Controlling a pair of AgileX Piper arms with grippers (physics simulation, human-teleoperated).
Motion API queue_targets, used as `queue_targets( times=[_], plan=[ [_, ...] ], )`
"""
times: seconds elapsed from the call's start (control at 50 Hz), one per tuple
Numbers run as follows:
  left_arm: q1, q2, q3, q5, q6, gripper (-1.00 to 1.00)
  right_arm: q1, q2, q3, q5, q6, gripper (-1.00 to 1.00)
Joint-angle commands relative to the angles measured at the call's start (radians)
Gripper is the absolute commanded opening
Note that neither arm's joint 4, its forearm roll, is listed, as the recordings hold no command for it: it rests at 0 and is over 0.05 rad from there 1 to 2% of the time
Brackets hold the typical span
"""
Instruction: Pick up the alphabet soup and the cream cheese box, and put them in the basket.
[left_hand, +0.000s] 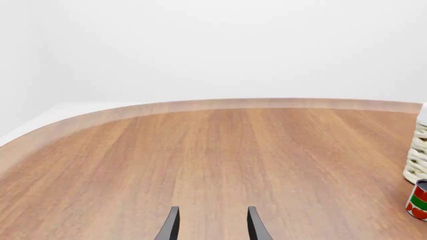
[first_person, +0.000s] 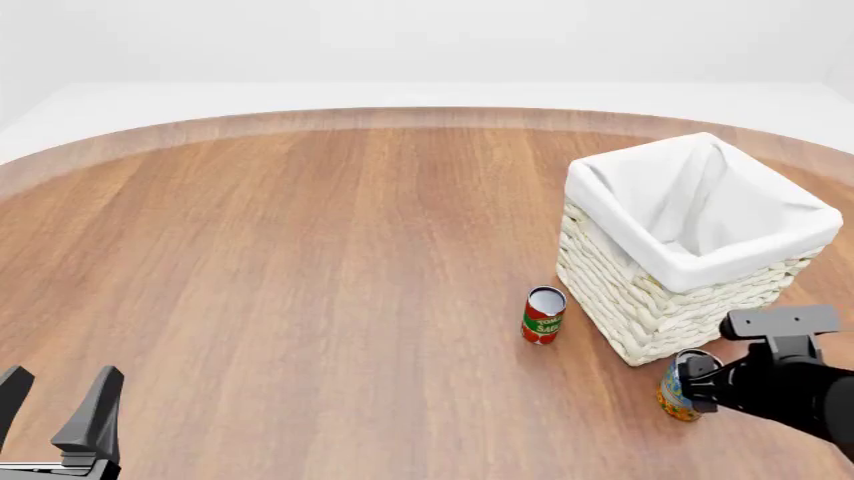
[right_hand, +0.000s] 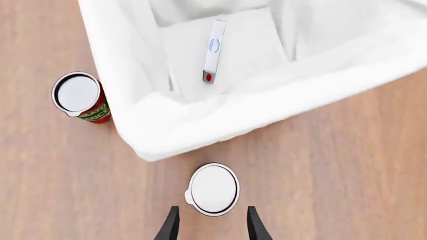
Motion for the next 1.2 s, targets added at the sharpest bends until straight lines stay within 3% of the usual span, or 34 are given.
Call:
queue_targets(
  times=[0.02,1.04,1.08,1.1,1.2],
  plan=[
    [0.0,0.0,0.0,0.0,0.0,1.0,-0.001,0.036,0.011,-0.039,-0.004,1.0],
    [0.0,0.0,0.0,0.0,0.0,1.0,-0.006,0.218,0.055,-0.214,-0.011,1.0],
    [0.0,0.0,0.0,0.0,0.0,1.0,-0.008,0.204,0.033,-0.178,-0.01,1.0],
    [0.0,0.0,0.0,0.0,0.0,1.0,-0.007,0.229,0.053,-0.22,-0.011,1.0],
    [0.0,0.0,0.0,0.0,0.0,1.0,-0.007,0.24,0.059,-0.234,-0.01,1.0]
  ],
)
